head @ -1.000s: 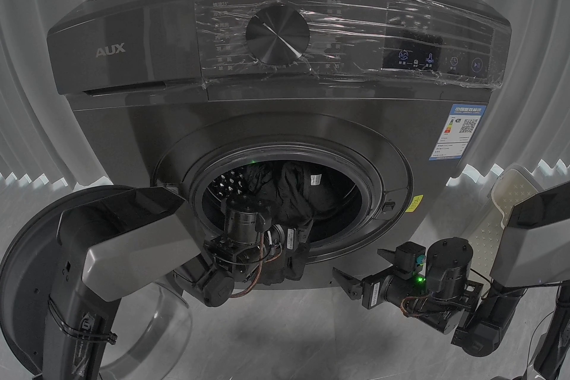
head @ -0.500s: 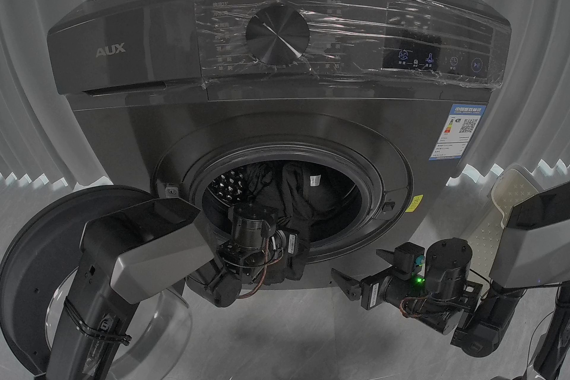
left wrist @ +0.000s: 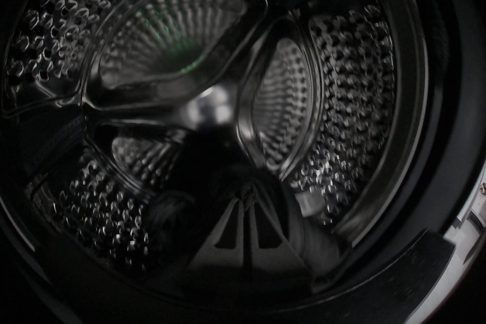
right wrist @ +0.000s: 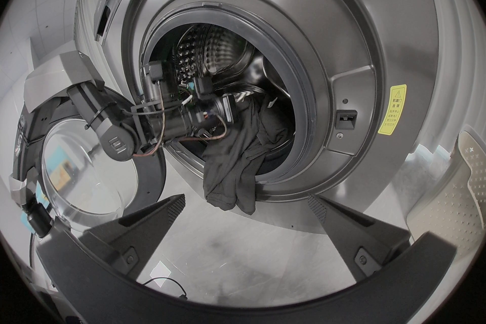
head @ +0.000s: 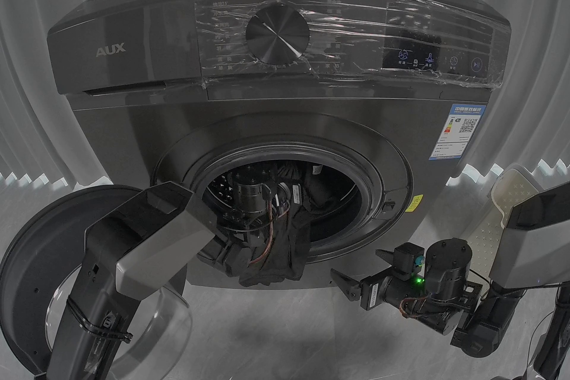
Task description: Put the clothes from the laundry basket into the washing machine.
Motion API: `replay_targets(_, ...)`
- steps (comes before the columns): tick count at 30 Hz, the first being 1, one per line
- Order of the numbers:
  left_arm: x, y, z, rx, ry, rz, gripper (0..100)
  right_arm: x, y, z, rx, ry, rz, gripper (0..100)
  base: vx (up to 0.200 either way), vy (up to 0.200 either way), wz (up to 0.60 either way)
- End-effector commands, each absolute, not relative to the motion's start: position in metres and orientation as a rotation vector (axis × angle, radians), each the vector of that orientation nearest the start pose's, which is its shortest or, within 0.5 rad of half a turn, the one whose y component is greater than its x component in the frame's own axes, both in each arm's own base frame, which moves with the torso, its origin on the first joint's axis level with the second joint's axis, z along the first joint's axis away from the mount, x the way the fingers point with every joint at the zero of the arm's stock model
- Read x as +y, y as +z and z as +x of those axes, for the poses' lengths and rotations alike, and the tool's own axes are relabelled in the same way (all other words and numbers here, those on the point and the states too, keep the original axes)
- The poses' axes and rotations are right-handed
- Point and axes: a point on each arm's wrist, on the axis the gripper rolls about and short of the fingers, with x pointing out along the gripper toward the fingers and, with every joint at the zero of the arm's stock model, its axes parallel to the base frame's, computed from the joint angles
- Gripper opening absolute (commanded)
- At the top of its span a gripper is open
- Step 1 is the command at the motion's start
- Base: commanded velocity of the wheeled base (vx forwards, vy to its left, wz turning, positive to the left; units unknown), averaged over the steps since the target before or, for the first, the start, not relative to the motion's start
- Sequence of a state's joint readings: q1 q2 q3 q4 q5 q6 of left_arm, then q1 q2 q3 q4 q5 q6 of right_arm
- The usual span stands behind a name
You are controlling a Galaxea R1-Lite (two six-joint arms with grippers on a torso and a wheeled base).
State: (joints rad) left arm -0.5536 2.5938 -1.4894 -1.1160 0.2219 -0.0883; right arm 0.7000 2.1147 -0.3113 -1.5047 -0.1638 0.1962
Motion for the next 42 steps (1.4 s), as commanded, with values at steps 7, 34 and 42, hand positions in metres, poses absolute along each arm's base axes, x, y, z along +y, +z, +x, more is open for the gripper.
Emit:
replay_targets(7, -0.259, 0.039, 0.443, -0.059, -0.314, -0.119, 0, 0.182, 0.039, 0.221, 0.326, 0.503, 0.064, 100, 0.0, 0.0, 0.0)
replay_targets(34, -0.247, -0.017, 0.392, 0.244, -0.408, -0.001, 100, 0.183, 0.039, 0.22, 0.328, 0.507, 0.064, 100, 0.0, 0.0, 0.0)
replay_targets(42, -0.246, -0.037, 0.398, 0.246, -0.403, 0.025, 100, 0.184, 0.039, 0.219, 0.328, 0.513, 0.063, 100, 0.0, 0.0, 0.0)
